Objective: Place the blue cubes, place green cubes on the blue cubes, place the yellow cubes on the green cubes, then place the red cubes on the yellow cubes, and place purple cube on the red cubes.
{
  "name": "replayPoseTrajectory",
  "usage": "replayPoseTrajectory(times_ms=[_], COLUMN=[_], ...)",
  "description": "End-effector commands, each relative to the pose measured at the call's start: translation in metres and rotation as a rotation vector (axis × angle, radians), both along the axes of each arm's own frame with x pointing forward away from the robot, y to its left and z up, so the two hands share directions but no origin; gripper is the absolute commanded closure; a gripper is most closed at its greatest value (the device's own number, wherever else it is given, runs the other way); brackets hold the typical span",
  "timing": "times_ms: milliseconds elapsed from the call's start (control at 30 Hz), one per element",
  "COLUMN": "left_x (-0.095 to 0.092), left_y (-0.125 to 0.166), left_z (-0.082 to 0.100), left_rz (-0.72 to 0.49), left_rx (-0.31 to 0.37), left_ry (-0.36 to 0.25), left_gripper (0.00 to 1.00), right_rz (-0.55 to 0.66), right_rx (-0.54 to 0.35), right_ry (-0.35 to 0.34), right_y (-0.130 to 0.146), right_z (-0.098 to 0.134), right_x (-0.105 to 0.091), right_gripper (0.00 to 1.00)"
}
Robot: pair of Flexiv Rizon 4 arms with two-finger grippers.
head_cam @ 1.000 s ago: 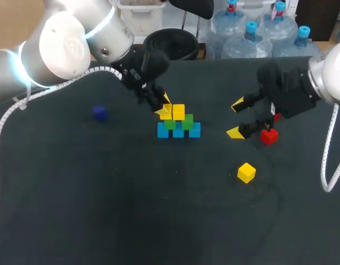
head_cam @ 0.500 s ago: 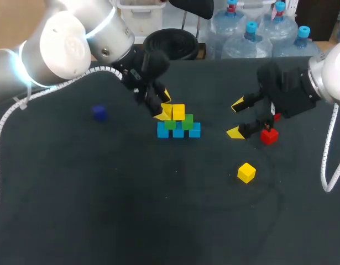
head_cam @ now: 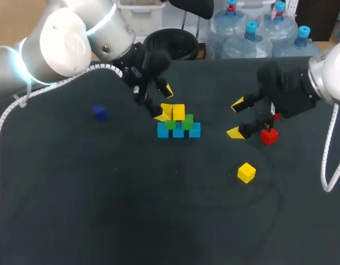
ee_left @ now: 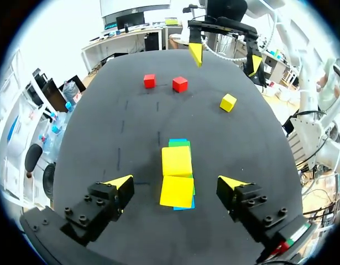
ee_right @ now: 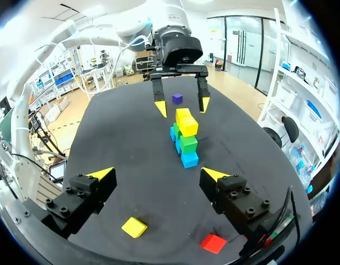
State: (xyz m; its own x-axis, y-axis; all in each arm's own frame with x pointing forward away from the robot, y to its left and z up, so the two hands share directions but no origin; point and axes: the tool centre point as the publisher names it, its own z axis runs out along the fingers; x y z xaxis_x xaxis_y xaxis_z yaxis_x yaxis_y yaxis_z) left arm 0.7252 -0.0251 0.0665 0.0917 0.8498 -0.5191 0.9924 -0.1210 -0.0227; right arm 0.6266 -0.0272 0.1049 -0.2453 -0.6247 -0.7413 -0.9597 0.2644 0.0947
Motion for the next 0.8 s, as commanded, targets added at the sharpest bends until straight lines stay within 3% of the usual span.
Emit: replayPoseTrajectory(times_ms=[33, 500, 533, 633, 800], left_x=[-0.006, -0.014, -0.014, -0.015, -0.015], left_y=[0.002, 0.030, 0.033, 0.040, 0.047], left_z=[0.012, 0.042, 0.043, 0.043, 0.037], left_rz=[-0.018, -0.012, -0.008, 0.006, 0.025], left_rx=[0.004, -0.029, -0.029, -0.033, -0.037], left_ry=[-0.020, -0.103, -0.106, -0.113, -0.109], left_gripper=[0.00, 0.00, 0.38, 1.00, 1.00], right_rz=[0.001, 0.001, 0.001, 0.001, 0.001], right_rx=[0.002, 0.002, 0.002, 0.002, 0.002], right_ry=[-0.001, -0.001, -0.001, -0.001, -0.001], right_y=[0.000, 0.000, 0.000, 0.000, 0.000], right_z=[-0.001, -0.001, -0.001, -0.001, -0.001], right_x=[0.000, 0.000, 0.000, 0.000, 0.000], right_gripper=[0.00, 0.00, 0.00, 0.00, 0.00])
